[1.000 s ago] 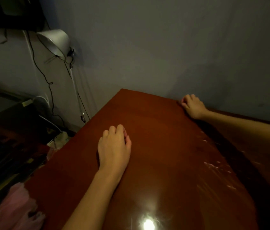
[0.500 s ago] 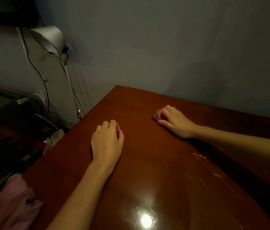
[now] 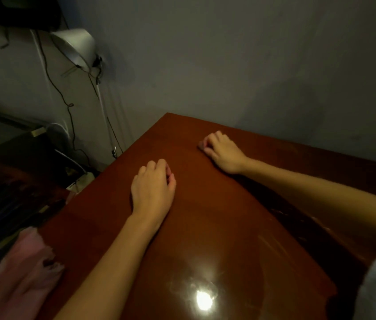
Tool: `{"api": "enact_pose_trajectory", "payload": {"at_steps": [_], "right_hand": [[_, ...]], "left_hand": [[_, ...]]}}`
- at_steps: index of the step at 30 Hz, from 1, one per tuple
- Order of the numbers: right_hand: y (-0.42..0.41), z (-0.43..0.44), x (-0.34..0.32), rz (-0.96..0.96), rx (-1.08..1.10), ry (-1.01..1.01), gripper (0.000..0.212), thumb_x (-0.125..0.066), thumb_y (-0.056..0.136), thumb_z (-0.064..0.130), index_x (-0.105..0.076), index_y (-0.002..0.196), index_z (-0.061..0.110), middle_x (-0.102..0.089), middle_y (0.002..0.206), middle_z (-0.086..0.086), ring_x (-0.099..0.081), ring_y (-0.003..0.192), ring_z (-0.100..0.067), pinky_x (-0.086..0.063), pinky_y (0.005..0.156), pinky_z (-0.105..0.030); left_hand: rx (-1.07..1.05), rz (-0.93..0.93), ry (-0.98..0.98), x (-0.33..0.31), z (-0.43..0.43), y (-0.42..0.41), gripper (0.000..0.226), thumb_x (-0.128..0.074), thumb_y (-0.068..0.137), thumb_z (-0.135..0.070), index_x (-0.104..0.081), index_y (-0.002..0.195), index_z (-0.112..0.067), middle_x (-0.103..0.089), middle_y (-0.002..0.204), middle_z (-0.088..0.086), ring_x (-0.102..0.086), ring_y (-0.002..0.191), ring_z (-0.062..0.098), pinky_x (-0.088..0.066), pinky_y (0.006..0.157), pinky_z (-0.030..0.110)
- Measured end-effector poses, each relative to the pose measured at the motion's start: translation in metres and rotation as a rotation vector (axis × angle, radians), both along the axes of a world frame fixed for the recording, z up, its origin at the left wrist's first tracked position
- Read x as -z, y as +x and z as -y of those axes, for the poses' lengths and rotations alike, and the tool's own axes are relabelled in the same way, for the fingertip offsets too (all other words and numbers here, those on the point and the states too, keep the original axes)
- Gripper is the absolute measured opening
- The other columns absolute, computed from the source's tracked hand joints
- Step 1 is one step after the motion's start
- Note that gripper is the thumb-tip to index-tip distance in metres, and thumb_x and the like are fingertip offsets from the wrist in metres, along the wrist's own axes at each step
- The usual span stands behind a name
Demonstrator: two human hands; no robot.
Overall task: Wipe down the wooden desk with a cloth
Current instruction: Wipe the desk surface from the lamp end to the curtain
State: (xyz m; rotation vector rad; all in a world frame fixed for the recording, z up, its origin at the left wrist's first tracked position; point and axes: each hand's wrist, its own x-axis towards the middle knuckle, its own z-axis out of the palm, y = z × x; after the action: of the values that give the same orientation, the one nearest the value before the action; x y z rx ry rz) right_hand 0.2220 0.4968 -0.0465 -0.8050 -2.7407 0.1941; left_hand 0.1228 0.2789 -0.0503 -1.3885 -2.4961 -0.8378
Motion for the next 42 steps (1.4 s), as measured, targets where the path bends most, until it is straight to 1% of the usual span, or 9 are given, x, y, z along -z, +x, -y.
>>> {"api": "enact_pose_trajectory", "payload": {"at_steps": [5, 9, 14, 18, 23, 27, 31, 34, 42], "right_hand": [[0.088, 0.043, -0.003, 0.021, -0.325, -0.041, 0.026, -0.025, 0.094, 0.051, -0.041, 0.1, 0.032, -0.043, 0.107, 0.006, -0.039, 0.094, -0.011, -0.033, 0.082, -0.025], [0.111, -0.035, -0.002, 0.001, 0.041, -0.04, 0.033, -0.029, 0.088, 0.055, -0.044, 0.097, 0.027, -0.049, 0.11, -0.005, -0.046, 0.102, -0.025, -0.036, 0.09, -0.039], [0.053, -0.071, 0.005, -0.021, 0.352, 0.03, 0.025, -0.042, 0.098, 0.033, -0.05, 0.112, 0.013, -0.046, 0.117, -0.014, -0.046, 0.112, -0.034, -0.036, 0.09, -0.042], [0.02, -0.018, 0.002, -0.025, 0.158, 0.006, 0.022, -0.042, 0.098, 0.033, -0.05, 0.111, 0.017, -0.046, 0.116, -0.01, -0.046, 0.108, -0.031, -0.036, 0.09, -0.04], [0.07, 0.049, 0.0, 0.019, -0.309, 0.009, 0.031, -0.03, 0.096, 0.045, -0.048, 0.107, 0.021, -0.041, 0.106, 0.004, -0.039, 0.093, -0.014, -0.032, 0.082, -0.031], [0.102, -0.021, -0.003, -0.004, -0.062, 0.001, 0.05, -0.027, 0.088, 0.057, -0.052, 0.105, 0.017, -0.046, 0.107, 0.0, -0.045, 0.099, -0.022, -0.034, 0.087, -0.038], [0.078, -0.088, -0.001, -0.019, 0.399, 0.006, 0.028, -0.042, 0.099, 0.033, -0.051, 0.114, 0.012, -0.046, 0.12, -0.016, -0.044, 0.114, -0.035, -0.033, 0.094, -0.041], [0.031, -0.091, -0.002, -0.016, 0.518, 0.011, 0.031, -0.04, 0.099, 0.032, -0.048, 0.119, 0.01, -0.044, 0.126, -0.018, -0.042, 0.117, -0.037, -0.035, 0.095, -0.042], [0.016, 0.024, 0.001, 0.018, -0.223, 0.022, 0.024, -0.037, 0.099, 0.038, -0.048, 0.11, 0.02, -0.045, 0.114, -0.003, -0.042, 0.1, -0.02, -0.034, 0.084, -0.034]], "left_hand": [[0.003, -0.015, 0.017, 0.003, 0.002, -0.001, 0.008, -0.053, 0.094, -0.026, -0.057, 0.099, -0.02, -0.057, 0.094, -0.002, -0.053, 0.084, 0.014, -0.049, 0.069, 0.03], [0.007, -0.03, 0.015, 0.002, -0.001, 0.0, 0.007, -0.053, 0.094, -0.025, -0.056, 0.097, -0.02, -0.056, 0.091, -0.001, -0.052, 0.082, 0.014, -0.045, 0.065, 0.029], [0.01, -0.01, 0.015, 0.0, 0.0, 0.0, 0.008, -0.053, 0.094, -0.025, -0.057, 0.099, -0.02, -0.056, 0.092, -0.002, -0.053, 0.083, 0.013, -0.048, 0.067, 0.029], [0.014, 0.009, 0.006, -0.002, 0.001, 0.001, 0.008, -0.054, 0.094, -0.026, -0.057, 0.099, -0.021, -0.057, 0.094, -0.002, -0.054, 0.085, 0.013, -0.05, 0.07, 0.031], [0.001, -0.001, 0.012, 0.0, 0.004, 0.0, 0.007, -0.056, 0.093, -0.025, -0.058, 0.098, -0.02, -0.056, 0.092, -0.002, -0.053, 0.084, 0.012, -0.046, 0.066, 0.027], [0.007, 0.0, 0.014, -0.001, 0.002, 0.001, 0.007, -0.056, 0.093, -0.025, -0.058, 0.098, -0.02, -0.056, 0.091, -0.003, -0.052, 0.081, 0.011, -0.043, 0.064, 0.025], [0.015, 0.002, 0.005, -0.001, -0.002, 0.002, 0.008, -0.054, 0.094, -0.026, -0.057, 0.1, -0.021, -0.057, 0.092, -0.003, -0.054, 0.083, 0.012, -0.051, 0.069, 0.029], [0.012, 0.005, 0.004, -0.001, -0.001, 0.002, 0.008, -0.053, 0.094, -0.026, -0.056, 0.1, -0.021, -0.056, 0.093, -0.003, -0.054, 0.083, 0.011, -0.05, 0.069, 0.028], [0.004, 0.002, 0.002, -0.002, 0.002, 0.0, 0.007, -0.053, 0.094, -0.028, -0.055, 0.098, -0.023, -0.054, 0.092, -0.005, -0.051, 0.084, 0.011, -0.044, 0.067, 0.026]]}}
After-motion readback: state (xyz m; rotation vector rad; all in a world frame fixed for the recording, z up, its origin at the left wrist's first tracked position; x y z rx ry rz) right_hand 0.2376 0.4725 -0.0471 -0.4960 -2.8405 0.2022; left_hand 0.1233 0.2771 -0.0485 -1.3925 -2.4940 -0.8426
